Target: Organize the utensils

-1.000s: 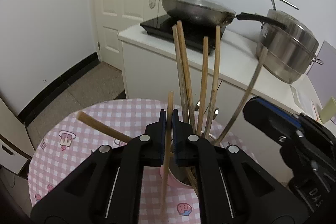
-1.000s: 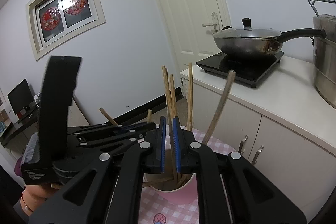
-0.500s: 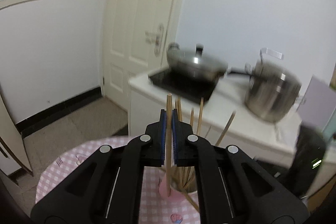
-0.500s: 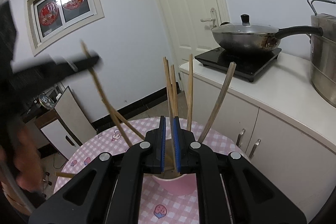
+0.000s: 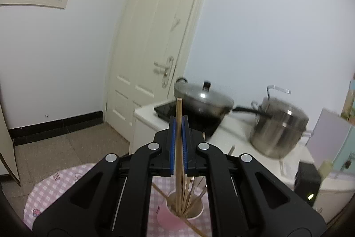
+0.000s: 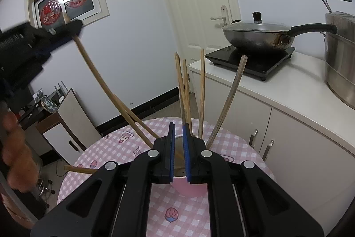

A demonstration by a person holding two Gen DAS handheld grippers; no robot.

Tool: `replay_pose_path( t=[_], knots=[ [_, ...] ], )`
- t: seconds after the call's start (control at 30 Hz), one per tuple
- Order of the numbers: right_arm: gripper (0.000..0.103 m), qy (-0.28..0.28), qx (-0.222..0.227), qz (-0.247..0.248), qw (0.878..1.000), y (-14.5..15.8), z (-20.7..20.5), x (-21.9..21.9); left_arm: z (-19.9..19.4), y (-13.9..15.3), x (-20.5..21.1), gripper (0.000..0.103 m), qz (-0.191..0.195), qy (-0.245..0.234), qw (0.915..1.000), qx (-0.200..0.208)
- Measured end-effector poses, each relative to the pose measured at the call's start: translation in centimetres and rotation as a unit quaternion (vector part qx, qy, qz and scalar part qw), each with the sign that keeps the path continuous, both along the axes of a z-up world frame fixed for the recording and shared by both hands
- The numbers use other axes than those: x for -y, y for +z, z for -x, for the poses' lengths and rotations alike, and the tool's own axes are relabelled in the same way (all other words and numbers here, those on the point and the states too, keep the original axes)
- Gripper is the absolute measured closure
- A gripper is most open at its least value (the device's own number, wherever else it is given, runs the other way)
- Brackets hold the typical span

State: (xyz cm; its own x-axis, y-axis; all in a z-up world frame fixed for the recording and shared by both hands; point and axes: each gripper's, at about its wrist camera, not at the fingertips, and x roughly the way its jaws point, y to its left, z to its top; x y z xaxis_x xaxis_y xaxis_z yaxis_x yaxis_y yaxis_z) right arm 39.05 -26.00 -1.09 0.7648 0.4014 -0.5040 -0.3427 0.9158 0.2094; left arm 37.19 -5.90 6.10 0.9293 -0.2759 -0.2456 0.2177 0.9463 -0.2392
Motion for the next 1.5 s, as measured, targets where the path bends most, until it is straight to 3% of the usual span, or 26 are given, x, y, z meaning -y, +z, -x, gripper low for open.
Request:
replay_pose_path(
  t=[0.43,0.77,0.83,0.87,0.9,1.1,1.5],
  knots=[
    [0.095,-0.004,-0.011,0.0,1.0,-0.8,0.3,-0.1,-1.7,-5.0,1.2,0.097,-0.052,-0.031,0.9939,-0.093],
    [0.095,-0.01,0.001,0.001,1.0,0.6,1.9,-0.2,-0.3,-5.4,1.0,0.096,-0.082,-0.037,0.9891,-0.117],
    [0.092,-0.011,0.004,0.001,1.0,0.9,2.5,-0.2,0.4,-5.3,0.8,0.084,-0.087,-0.037,0.9888,-0.116],
    [0.09,-0.011,0.006,0.002,1.0,1.2,2.8,-0.2,0.7,-5.2,0.7,0.053,-0.087,-0.036,0.989,-0.114],
    [0.088,-0.012,0.009,0.002,1.0,1.4,3.1,-0.2,1.3,-5.0,0.5,0.035,-0.084,-0.031,0.9904,-0.105],
    [0.079,-0.014,0.023,0.007,1.0,2.7,4.9,-0.4,3.7,-3.9,-0.2,0.035,-0.091,-0.027,0.992,-0.084],
    [0.071,-0.006,0.041,0.017,0.999,4.6,8.8,-1.8,8.8,-3.1,-2.7,0.032,-0.107,-0.007,0.9912,-0.077]
  ],
)
